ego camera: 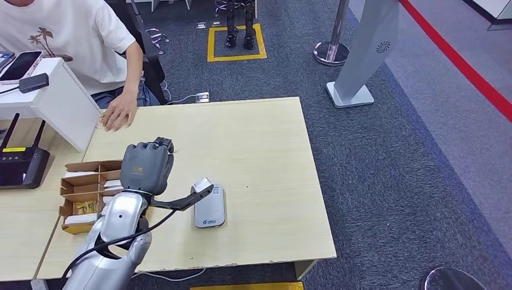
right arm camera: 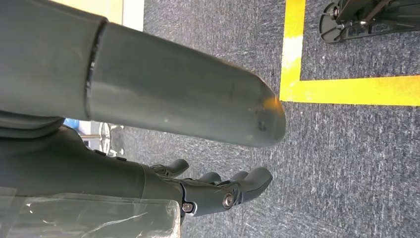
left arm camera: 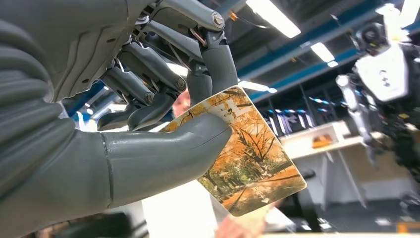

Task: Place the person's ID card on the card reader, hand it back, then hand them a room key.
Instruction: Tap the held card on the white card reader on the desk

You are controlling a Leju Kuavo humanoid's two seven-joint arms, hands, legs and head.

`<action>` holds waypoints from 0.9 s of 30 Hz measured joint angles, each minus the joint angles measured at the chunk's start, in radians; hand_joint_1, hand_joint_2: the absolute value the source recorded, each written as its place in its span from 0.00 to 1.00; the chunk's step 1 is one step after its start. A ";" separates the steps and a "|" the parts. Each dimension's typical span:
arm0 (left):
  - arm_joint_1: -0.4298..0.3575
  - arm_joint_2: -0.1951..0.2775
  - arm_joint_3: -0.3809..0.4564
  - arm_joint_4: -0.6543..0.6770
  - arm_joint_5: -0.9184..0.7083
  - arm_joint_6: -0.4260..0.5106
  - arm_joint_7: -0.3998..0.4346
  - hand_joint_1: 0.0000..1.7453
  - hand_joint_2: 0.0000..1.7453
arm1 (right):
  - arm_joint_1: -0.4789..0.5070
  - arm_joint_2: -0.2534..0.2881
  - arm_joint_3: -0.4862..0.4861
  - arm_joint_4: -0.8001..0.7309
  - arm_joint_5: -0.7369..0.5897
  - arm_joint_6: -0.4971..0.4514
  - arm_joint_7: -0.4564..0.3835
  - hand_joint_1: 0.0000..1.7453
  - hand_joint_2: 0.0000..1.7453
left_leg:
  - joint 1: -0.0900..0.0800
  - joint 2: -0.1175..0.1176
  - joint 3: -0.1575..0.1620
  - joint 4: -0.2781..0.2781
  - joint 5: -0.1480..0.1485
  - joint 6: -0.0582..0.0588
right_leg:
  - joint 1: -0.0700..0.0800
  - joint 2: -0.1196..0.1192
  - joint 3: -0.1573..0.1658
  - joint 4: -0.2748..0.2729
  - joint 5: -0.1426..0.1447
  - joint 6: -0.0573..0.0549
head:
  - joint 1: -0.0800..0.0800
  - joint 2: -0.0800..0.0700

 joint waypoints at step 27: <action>0.125 -0.209 0.106 0.171 0.000 0.033 -0.129 1.00 1.00 | 0.000 0.000 0.009 -0.005 -0.002 0.000 0.010 0.00 0.00 | 0.000 0.000 0.000 0.000 -0.001 0.001 | 0.000 0.000 0.000 0.000 0.000 0.000 | 0.000 0.000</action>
